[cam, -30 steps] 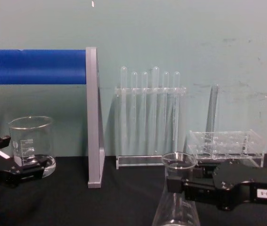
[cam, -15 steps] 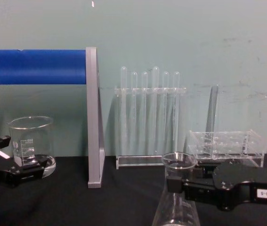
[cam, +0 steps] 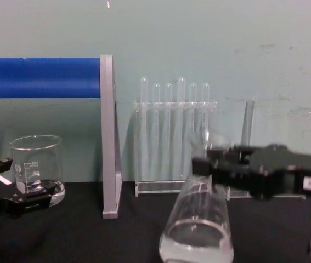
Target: Grasp the erlenmeyer flask with one hand, shake it three times, then place it back.
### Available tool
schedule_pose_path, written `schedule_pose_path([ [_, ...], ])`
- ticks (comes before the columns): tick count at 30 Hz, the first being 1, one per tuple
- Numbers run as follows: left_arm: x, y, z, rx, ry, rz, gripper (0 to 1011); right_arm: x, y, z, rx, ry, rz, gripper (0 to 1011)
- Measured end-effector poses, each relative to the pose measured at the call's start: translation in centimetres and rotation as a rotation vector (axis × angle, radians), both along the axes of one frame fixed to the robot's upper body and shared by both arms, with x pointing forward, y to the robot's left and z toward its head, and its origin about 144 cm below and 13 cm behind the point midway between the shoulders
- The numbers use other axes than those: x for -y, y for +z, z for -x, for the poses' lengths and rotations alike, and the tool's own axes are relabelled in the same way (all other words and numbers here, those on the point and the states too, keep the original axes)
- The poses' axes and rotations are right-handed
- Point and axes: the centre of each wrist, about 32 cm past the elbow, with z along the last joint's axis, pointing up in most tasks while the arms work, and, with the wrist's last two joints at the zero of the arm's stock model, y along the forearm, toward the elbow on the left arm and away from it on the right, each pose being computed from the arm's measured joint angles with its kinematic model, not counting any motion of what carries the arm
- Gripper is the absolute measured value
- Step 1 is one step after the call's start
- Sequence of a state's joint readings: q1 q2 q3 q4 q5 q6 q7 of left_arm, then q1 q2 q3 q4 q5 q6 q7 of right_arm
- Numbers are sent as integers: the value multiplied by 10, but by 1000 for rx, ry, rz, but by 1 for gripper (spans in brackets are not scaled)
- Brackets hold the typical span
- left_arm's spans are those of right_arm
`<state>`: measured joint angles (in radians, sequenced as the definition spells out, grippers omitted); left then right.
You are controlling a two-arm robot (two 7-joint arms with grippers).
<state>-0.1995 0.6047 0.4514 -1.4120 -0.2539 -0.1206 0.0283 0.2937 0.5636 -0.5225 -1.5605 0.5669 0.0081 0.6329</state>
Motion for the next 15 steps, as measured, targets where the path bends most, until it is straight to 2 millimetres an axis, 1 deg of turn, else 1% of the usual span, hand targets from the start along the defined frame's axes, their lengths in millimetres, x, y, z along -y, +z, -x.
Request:
schedule_pose_path([
  [1, 0, 0, 0, 0, 0, 0, 1001, -1, 6, 5, 6, -24, -12, 447],
  [4, 0, 0, 0, 0, 0, 0, 1001, -2, 14, 12, 13, -64, -28, 447],
  [7, 0, 0, 0, 0, 0, 0, 1001, -3, 23, 23, 7, -142, -63, 447],
  [15, 0, 0, 0, 0, 0, 0, 1001, -1, 32, 39, 11, -317, -97, 447],
])
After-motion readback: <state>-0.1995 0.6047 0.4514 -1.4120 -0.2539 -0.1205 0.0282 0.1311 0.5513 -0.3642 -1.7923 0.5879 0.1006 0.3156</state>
